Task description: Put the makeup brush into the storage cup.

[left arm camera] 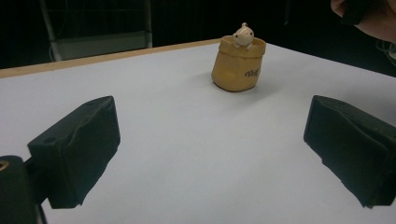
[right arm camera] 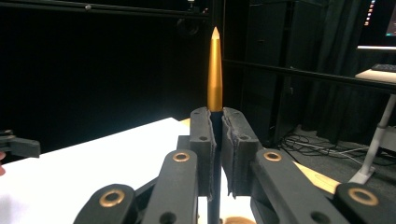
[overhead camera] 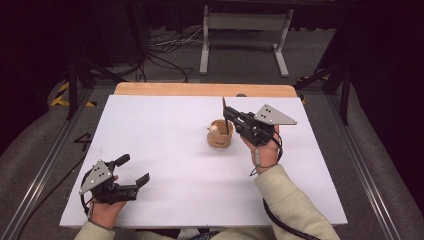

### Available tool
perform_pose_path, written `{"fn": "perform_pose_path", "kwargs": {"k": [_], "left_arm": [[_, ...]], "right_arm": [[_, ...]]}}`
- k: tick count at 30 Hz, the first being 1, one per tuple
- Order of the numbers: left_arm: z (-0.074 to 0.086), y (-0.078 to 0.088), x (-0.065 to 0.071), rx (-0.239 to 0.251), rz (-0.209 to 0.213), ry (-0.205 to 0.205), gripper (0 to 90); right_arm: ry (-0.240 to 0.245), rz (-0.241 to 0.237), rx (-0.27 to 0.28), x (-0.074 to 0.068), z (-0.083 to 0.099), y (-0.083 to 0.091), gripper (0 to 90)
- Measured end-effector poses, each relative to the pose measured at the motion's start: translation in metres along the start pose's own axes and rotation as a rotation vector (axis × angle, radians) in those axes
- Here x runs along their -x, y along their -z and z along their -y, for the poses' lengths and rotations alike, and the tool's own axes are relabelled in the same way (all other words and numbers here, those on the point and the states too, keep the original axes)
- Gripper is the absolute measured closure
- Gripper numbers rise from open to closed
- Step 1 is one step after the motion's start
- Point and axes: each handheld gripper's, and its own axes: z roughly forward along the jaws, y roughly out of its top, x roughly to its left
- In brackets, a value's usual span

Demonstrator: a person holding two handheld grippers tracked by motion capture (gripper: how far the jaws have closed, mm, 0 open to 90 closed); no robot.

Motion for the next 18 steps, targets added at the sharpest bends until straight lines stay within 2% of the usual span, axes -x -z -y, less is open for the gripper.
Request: {"fn": "perform_pose_path", "kwargs": {"k": [18], "left_arm": [[0.000, 0.000, 0.000, 0.000, 0.002, 0.000, 4.4]], "right_arm": [[0.000, 0.033, -0.029, 0.020, -0.001, -0.027, 83.7]]}}
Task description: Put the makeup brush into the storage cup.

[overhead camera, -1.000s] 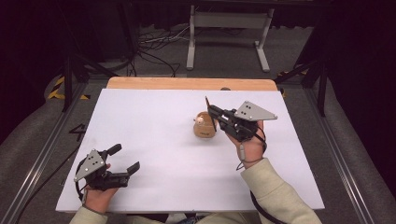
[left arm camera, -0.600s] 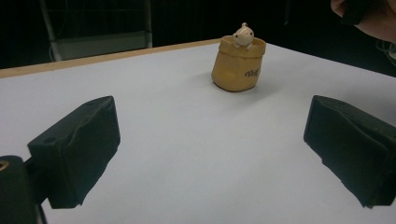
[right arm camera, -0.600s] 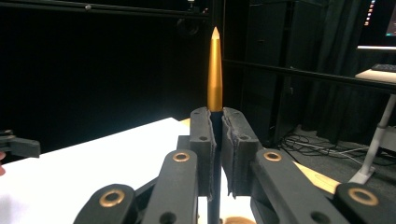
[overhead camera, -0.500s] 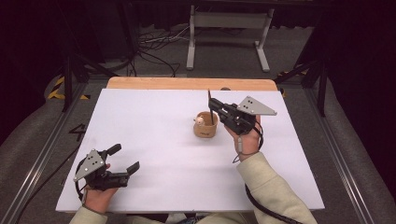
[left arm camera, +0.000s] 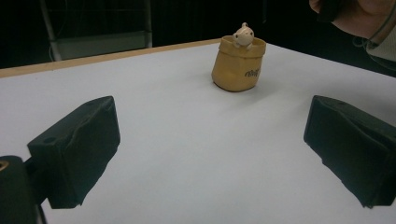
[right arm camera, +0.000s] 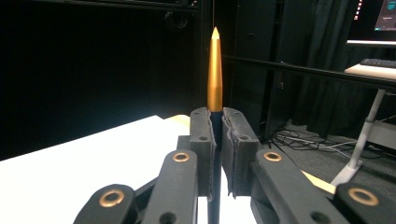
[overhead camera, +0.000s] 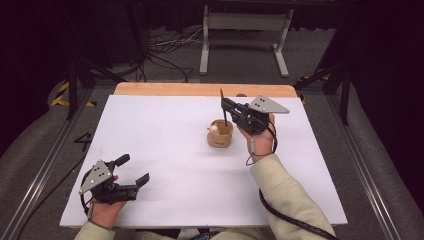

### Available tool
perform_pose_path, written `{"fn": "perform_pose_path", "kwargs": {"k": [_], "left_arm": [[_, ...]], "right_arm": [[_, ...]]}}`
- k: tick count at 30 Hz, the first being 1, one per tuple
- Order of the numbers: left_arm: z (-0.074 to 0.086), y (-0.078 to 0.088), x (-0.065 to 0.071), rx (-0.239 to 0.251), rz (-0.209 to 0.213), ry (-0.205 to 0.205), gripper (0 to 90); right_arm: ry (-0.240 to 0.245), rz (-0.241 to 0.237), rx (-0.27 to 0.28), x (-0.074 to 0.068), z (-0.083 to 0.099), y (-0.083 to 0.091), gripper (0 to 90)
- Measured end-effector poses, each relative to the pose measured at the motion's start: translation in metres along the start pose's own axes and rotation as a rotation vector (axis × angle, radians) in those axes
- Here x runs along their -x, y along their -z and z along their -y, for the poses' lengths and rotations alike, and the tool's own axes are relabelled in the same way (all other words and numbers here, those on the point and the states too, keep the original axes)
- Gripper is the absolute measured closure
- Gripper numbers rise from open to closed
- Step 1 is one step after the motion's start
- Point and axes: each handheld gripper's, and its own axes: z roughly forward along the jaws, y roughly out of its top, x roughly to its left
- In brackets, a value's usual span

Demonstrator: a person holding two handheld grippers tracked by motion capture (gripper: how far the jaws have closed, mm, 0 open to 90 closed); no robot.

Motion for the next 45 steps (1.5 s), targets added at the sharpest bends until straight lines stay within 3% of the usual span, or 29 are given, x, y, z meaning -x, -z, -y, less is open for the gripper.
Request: {"fn": "perform_pose_path", "kwargs": {"k": [17, 45], "left_arm": [[0.000, 0.000, 0.000, 0.003, 0.003, 0.004, 4.3], [0.000, 0.000, -0.001, -0.001, 0.004, 0.005, 4.2]], "right_arm": [[-0.022, 0.004, -0.036, 0.006, 0.018, -0.014, 83.7], [-0.063, 0.004, -0.108, 0.009, 0.043, -0.015, 83.5]]}}
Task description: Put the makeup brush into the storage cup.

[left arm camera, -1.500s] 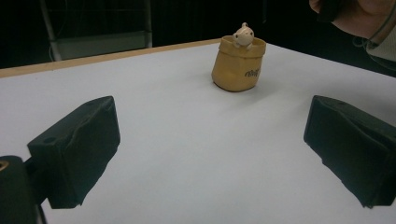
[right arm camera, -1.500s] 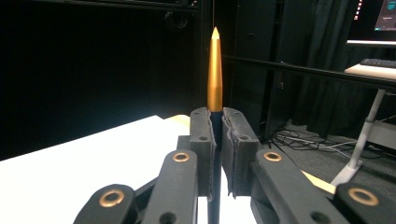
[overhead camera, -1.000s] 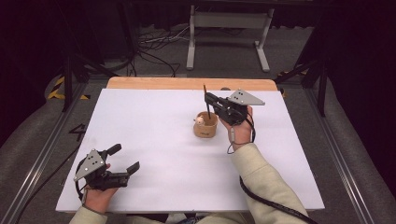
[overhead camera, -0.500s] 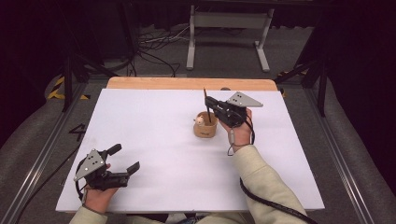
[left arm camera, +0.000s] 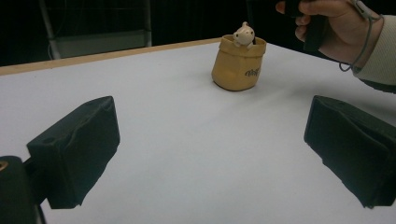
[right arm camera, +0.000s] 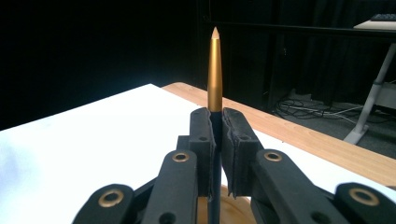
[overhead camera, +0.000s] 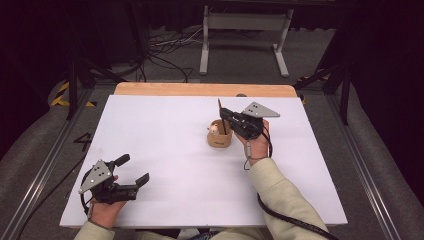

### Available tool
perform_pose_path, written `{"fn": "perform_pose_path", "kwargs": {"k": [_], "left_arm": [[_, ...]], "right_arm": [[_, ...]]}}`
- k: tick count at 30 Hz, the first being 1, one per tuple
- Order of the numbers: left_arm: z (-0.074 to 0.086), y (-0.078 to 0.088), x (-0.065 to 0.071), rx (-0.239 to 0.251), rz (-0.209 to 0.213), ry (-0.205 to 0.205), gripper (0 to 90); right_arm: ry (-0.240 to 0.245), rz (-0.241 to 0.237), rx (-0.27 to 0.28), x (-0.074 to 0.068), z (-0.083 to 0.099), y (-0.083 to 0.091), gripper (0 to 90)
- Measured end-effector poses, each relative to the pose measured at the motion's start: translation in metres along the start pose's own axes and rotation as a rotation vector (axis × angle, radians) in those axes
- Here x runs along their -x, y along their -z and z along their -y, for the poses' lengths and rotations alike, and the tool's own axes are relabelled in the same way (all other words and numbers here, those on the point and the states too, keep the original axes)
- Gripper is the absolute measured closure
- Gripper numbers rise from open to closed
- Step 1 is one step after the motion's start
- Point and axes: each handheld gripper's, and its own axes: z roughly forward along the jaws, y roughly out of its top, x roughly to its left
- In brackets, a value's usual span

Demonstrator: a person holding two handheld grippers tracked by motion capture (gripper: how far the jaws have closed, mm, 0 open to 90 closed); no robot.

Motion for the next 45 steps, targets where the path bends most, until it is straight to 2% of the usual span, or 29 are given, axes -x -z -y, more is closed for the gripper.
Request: {"fn": "perform_pose_path", "kwargs": {"k": [11, 18, 19, 21, 22, 23, 26, 28, 31, 33, 36, 45], "left_arm": [[0.000, -0.001, 0.000, -0.001, 0.000, 0.003, 4.1], [0.000, -0.001, 0.000, -0.003, 0.002, 0.002, 3.9], [0.000, -0.001, 0.000, -0.003, 0.001, 0.003, 3.9], [0.000, -0.001, 0.000, -0.003, 0.001, 0.002, 3.9], [0.000, -0.001, 0.000, -0.002, -0.001, 0.002, 3.9], [0.000, -0.001, 0.000, -0.002, -0.001, 0.002, 3.9], [0.000, 0.000, 0.000, -0.002, -0.002, 0.003, 3.8], [0.000, 0.000, 0.000, -0.002, -0.002, 0.000, 3.7], [0.000, 0.001, 0.000, -0.002, -0.003, 0.002, 3.6], [0.000, 0.002, -0.001, -0.006, -0.006, 0.001, 3.5], [0.000, 0.004, 0.000, -0.003, -0.009, 0.008, 3.2], [-0.002, 0.007, -0.001, 0.008, 0.000, 0.011, 1.5]], "right_arm": [[-0.022, 0.001, -0.024, 0.001, 0.008, 0.001, 82.5], [-0.061, -0.022, 0.022, 0.004, 0.004, 0.008, 51.7], [-0.061, -0.022, 0.022, 0.004, 0.004, 0.008, 51.7], [-0.075, -0.029, 0.045, 0.004, 0.000, 0.012, 38.3], [-0.079, -0.034, 0.051, 0.005, -0.001, 0.013, 34.5], [-0.079, -0.034, 0.051, 0.005, -0.001, 0.013, 34.5], [-0.093, -0.050, 0.060, 0.005, -0.005, 0.016, 17.3], [-0.075, -0.054, 0.059, 0.004, -0.007, 0.020, 10.8], [-0.083, -0.056, 0.047, 0.004, -0.010, 0.024, 1.9], [-0.076, -0.071, 0.039, 0.004, -0.012, 0.029, 0.0], [-0.038, -0.083, 0.032, 0.003, -0.015, 0.040, 0.0], [0.038, -0.089, 0.029, 0.005, -0.023, 0.079, 0.0]]}}
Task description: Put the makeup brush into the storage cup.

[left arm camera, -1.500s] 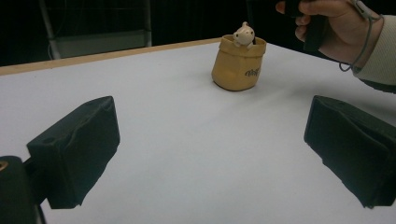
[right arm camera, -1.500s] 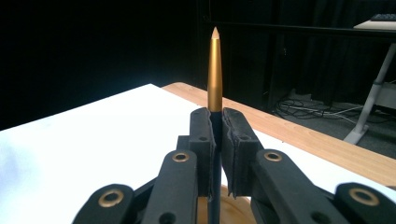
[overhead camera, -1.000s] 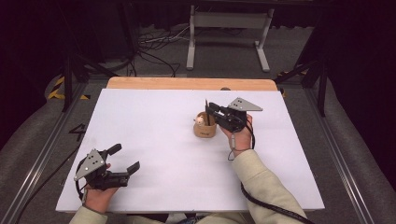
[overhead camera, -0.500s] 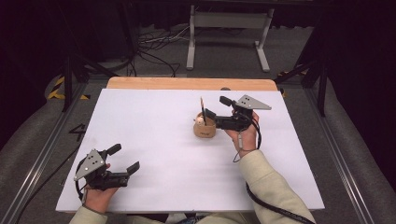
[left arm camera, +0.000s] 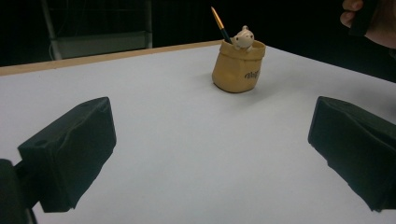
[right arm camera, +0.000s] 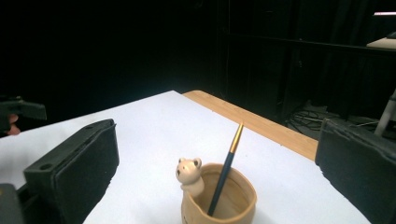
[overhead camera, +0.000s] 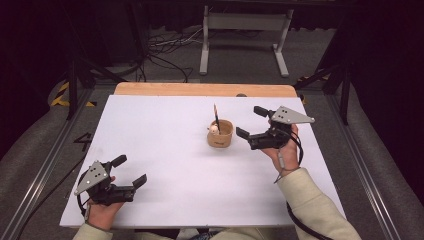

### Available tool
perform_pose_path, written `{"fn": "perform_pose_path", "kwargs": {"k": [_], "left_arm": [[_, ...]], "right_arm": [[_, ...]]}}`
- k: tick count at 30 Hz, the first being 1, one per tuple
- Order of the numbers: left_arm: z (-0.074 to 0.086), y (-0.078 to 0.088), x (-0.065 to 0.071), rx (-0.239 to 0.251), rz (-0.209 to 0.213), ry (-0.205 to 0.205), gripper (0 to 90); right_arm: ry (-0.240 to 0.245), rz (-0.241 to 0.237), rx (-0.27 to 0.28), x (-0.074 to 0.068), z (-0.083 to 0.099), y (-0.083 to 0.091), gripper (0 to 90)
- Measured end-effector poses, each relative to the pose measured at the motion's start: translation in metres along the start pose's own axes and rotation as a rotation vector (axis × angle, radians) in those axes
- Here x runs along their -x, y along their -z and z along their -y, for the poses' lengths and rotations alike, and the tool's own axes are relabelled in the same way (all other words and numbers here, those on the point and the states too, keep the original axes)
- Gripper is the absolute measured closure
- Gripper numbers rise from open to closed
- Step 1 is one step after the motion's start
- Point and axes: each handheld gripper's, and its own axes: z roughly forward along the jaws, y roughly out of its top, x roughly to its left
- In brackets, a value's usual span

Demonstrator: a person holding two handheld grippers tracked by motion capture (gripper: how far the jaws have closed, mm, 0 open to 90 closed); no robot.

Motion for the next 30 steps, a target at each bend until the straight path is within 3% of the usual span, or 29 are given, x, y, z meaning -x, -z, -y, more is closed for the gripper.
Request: {"fn": "perform_pose_path", "kwargs": {"k": [9, 16, 30], "left_arm": [[-0.004, 0.001, -0.001, 0.002, 0.033, -0.012, 0.3], [-0.005, 0.003, -0.003, 0.005, 0.044, -0.014, 0.2], [-0.007, 0.003, -0.002, -0.002, 0.090, -0.040, 0.2]], "right_arm": [[0.040, -0.005, -0.022, -0.001, 0.003, 0.024, 0.0], [0.102, -0.002, -0.039, -0.004, 0.011, 0.043, 0.0], [0.143, -0.016, -0.042, -0.010, 0.041, 0.063, 0.0]]}}
